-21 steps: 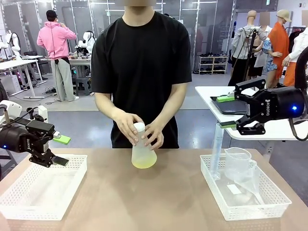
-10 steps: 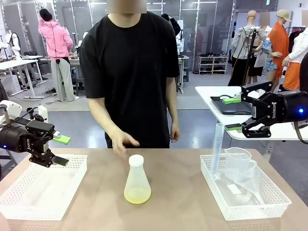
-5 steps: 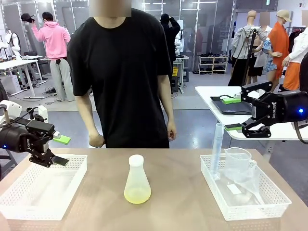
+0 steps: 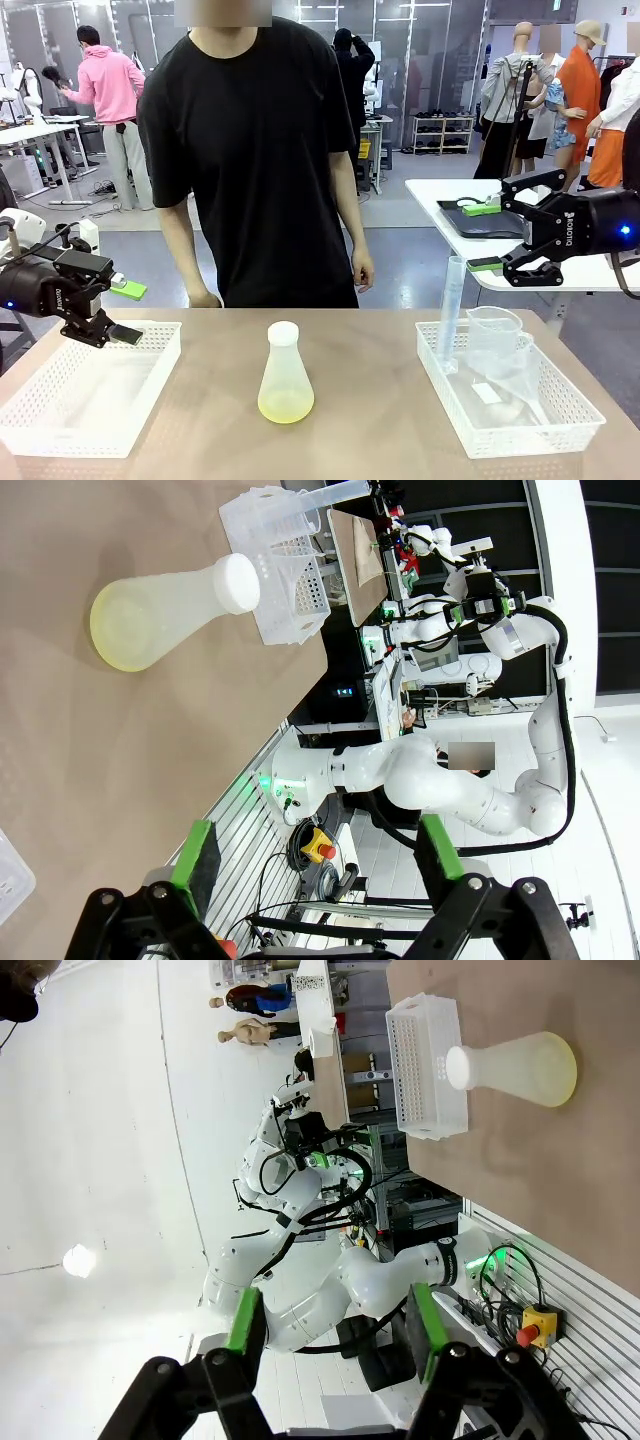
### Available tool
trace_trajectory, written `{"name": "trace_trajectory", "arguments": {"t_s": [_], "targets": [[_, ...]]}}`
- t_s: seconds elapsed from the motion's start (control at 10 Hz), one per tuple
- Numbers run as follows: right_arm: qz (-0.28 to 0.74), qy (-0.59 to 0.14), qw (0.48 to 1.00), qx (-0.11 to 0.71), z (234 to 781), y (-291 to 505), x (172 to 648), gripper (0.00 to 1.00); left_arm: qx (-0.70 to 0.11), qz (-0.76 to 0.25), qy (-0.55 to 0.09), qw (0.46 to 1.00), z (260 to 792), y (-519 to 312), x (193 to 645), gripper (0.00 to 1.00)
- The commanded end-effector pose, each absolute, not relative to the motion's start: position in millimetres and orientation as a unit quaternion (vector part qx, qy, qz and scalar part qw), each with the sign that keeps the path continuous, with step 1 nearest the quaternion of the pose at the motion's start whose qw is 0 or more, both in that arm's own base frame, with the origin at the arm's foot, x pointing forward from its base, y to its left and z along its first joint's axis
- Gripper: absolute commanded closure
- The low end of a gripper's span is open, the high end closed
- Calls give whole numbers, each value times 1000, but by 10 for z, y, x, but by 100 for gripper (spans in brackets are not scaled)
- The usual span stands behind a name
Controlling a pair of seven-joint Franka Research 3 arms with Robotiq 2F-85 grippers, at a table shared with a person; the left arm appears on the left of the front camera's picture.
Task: Prepare the solutions needed for the experiment.
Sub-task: When the human places the Big flask in the center of the table, pick up the Big flask and place it in the left Organizing basket.
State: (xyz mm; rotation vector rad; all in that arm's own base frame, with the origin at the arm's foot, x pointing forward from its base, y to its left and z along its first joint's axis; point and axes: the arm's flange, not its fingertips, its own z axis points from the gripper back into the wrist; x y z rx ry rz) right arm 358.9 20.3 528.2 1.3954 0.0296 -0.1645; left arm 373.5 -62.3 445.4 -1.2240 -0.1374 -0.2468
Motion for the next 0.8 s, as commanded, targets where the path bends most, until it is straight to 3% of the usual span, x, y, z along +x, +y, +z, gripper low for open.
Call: {"name": "trace_trajectory", "arguments": {"t_s": [0.0, 0.4, 0.7], "targets": [[-73, 10, 762, 643, 5301, 210, 3577, 28, -578, -148, -91, 797, 4545, -536, 3714, 0], [-73, 10, 762, 643, 5301, 210, 3577, 28, -554, -260, -225, 758, 4948, 51, 4025, 0], [-73, 10, 762, 643, 5301, 210, 3577, 28, -498, -300, -314, 750, 5135, 475, 4841, 0]]}}
